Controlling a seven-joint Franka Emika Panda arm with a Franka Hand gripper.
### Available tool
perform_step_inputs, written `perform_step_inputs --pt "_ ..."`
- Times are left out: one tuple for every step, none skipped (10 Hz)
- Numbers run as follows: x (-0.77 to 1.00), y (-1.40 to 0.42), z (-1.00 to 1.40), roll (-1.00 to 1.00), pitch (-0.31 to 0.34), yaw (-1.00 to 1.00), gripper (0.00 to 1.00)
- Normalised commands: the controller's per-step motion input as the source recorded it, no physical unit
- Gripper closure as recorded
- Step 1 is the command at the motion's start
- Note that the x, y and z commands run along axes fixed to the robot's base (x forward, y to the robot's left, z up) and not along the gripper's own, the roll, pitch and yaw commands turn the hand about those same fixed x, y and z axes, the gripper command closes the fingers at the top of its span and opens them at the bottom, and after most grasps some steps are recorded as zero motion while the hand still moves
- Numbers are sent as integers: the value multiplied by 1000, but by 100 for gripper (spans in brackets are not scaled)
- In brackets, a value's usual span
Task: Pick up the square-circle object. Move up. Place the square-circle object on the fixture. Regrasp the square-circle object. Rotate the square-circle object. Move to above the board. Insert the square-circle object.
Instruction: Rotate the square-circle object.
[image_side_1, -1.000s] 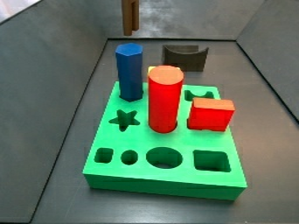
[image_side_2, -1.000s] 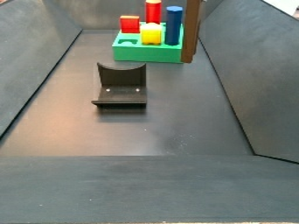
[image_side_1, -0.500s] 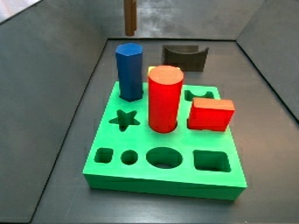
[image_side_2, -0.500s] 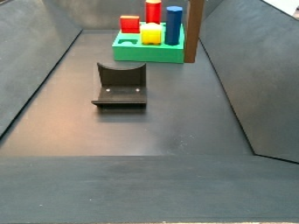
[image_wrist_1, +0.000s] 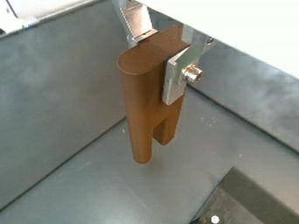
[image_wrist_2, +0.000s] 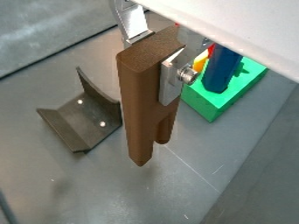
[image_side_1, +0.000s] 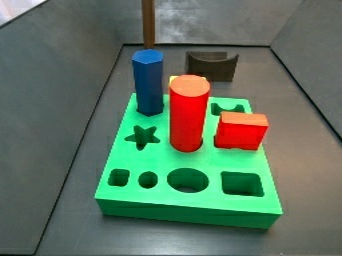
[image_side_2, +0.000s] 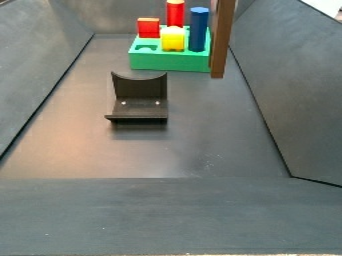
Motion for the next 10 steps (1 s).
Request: perform_step_inputs --pt "21 14 -1000 -191 -43 17 100" --pt "24 16 -1000 -162 -47 -2 100" --pt "25 17 -1000 -160 -52 -9 100" --pt "28 18 -1000 -158 -54 -12 100" --pt "27 18 -842 -153 -60 -15 100" --pt "22 15 -627 -142 -60 -14 100" --pt "20 12 -469 -137 -66 -14 100" --pt "18 5 -315 -141 -71 -12 100" --pt "0 0 0 49 -75 -10 0" --pt "0 0 1000 47 -63 -10 0"
